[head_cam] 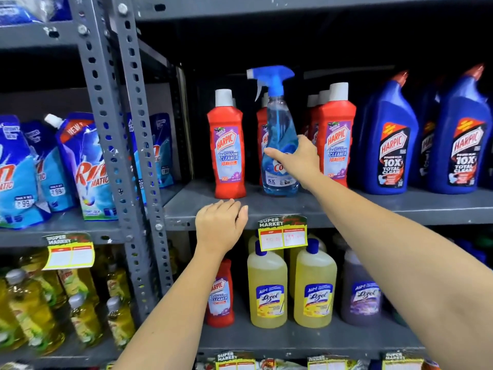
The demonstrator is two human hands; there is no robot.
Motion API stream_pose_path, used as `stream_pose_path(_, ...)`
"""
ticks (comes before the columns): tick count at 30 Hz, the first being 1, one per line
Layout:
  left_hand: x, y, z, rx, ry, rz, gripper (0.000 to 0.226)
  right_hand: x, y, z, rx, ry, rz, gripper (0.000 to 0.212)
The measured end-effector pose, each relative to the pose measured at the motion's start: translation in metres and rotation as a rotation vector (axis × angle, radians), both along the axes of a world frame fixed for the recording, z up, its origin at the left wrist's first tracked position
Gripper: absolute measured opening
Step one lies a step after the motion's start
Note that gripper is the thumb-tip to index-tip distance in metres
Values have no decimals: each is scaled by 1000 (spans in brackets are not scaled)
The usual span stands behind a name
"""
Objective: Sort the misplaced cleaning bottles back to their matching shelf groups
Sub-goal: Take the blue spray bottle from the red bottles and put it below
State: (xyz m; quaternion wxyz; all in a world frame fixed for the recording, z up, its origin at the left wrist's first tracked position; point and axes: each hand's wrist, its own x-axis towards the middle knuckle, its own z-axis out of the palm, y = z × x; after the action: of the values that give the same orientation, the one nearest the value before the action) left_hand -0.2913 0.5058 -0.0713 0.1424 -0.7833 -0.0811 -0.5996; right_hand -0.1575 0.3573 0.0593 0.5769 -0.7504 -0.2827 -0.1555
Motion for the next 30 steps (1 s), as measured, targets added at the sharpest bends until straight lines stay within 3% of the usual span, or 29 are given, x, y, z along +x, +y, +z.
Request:
stream_pose_path(3,0,0,0,-47,43,-20,41,-25,-25,7,131,-43,84,68)
stream_pose_path(10,-18,-21,-15,-210,107,13,41,-120,-100,-49,287,-5,313,32)
stream_pose_path(15,-57,-36,-92,-258,134,-41,57,-149,-124,-168,157,177,338,52)
stream_pose_path(17,-71,-34,-140,-295,263,-102,57,-147,-126,-214,76,270,295,57)
stream_pose_path(20,-80,-29,-212,-360,606,-153,51,-134,-119,-267,-5,356,205,57)
stream_pose_path(25,-62,-24,-261,-526,1153,7,58,-94,-90,-312,-19,405,109,53)
stream_pose_path(27,-54,-22,-264,-543,1283,44,59,-83,-81,-319,-46,407,117,53)
stream_pose_path(30,-39,-25,-273,-546,1327,34,59,-70,-72,-329,-116,412,138,55)
